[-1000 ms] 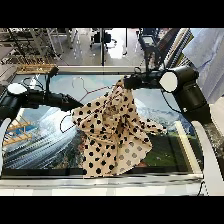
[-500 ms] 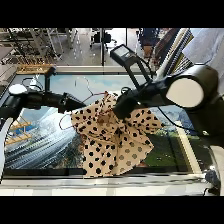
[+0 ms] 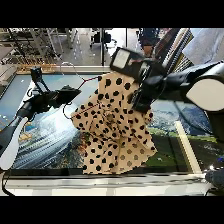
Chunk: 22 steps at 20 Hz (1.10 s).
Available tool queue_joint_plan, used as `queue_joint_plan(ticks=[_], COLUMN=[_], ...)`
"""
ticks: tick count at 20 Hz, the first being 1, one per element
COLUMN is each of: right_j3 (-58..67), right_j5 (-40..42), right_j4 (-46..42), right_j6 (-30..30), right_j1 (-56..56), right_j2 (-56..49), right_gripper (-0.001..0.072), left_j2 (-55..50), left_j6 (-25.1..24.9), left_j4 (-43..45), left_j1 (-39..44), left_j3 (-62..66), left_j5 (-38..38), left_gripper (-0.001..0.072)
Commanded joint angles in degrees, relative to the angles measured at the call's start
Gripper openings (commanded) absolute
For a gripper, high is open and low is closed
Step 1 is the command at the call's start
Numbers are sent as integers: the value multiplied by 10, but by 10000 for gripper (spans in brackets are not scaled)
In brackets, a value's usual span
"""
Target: Fold the clothes and pants, and hang the long-sleeved shirts on hangers.
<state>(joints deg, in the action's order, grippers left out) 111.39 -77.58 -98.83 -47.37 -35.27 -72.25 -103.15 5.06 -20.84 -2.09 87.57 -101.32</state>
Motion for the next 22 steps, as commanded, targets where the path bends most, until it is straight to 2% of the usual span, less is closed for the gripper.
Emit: queue_joint_plan(ticks=[1,3,6,8,9,10,11,12,13,14,15,16,19,21,22], right_j3=[-2,-4,-4,-4,-4,-5,-5,-5,-5,-5,-5,-5,-5,-9,-9], right_j5=[145,187,286,324,320,304,284,265,251,233,206,178,93,79,81], right_j4=[-32,4,27,29,35,47,61,73,76,75,75,75,75,75,75], right_j6=[127,174,212,231,231,231,230,230,228,224,216,198,153,119,87], right_j1=[42,38,10,-5,-10,-16,-22,-26,-26,-26,-21,-16,4,22,31], right_j2=[-22,-63,-121,-155,-168,-177,-179,-178,-176,-174,-170,-168,-166,-166,-166], right_gripper=[536,536,533,489,433,292,80,18,17,16,15,15,13,13,13], left_j2=[-13,-14,-14,-14,-13,-13,-13,-13,-13,-12,-10,-5,35,83,113], left_j6=[-6,11,25,39,39,40,44,59,70,70,90,106,146,240,317], left_j4=[-28,-27,-10,-2,-2,-2,-2,-2,-2,-2,0,20,154,250,306], left_j1=[1,1,1,1,1,1,1,1,1,-3,-11,-23,-79,-120,-138], left_j3=[0,0,0,0,0,0,0,0,0,0,0,0,0,0,0], left_j5=[-24,-24,-19,-11,-8,-5,5,27,53,76,101,120,178,234,264], left_gripper=[6,6,5,5,5,6,6,8,101,493,629,667,672,665,659])
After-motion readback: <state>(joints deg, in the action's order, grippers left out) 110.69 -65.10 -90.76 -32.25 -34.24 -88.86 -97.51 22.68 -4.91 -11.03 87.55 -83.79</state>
